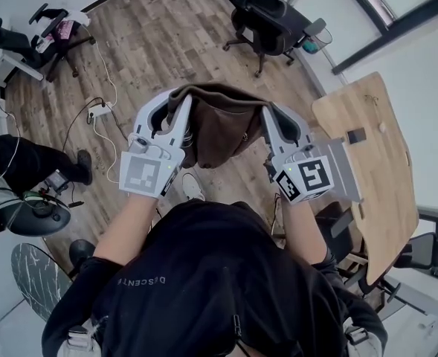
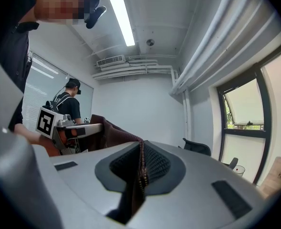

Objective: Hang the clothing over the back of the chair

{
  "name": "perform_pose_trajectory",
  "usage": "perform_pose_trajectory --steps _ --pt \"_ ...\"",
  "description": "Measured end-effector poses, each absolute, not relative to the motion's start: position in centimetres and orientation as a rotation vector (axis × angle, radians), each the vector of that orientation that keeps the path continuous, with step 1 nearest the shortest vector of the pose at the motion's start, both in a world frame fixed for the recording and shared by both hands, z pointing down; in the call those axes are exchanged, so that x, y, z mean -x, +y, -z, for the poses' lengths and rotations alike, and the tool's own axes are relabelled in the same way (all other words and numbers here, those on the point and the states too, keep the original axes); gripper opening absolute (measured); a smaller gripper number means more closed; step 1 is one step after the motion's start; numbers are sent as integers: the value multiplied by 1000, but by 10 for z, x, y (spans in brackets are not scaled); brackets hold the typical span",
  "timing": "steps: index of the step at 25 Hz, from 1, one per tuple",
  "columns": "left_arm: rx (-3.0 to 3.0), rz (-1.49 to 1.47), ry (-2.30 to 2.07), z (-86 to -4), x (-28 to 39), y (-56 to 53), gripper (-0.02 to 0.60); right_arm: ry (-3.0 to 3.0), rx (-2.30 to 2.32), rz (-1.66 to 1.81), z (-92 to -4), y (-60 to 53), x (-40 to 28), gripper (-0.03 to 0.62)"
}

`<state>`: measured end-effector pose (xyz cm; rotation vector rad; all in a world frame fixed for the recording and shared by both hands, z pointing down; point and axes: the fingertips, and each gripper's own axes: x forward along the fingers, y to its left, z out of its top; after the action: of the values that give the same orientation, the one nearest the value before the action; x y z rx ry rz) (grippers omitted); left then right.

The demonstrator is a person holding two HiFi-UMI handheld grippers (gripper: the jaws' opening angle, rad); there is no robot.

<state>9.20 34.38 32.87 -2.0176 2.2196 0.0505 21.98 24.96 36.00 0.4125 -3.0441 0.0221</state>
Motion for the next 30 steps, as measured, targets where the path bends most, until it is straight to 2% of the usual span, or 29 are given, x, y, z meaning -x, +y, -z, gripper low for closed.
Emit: perform_pose_trajectory --steps 30 --pt "2003 0 2223 -319 -9 286 51 -3067 -458 -73 -357 190 -139 34"
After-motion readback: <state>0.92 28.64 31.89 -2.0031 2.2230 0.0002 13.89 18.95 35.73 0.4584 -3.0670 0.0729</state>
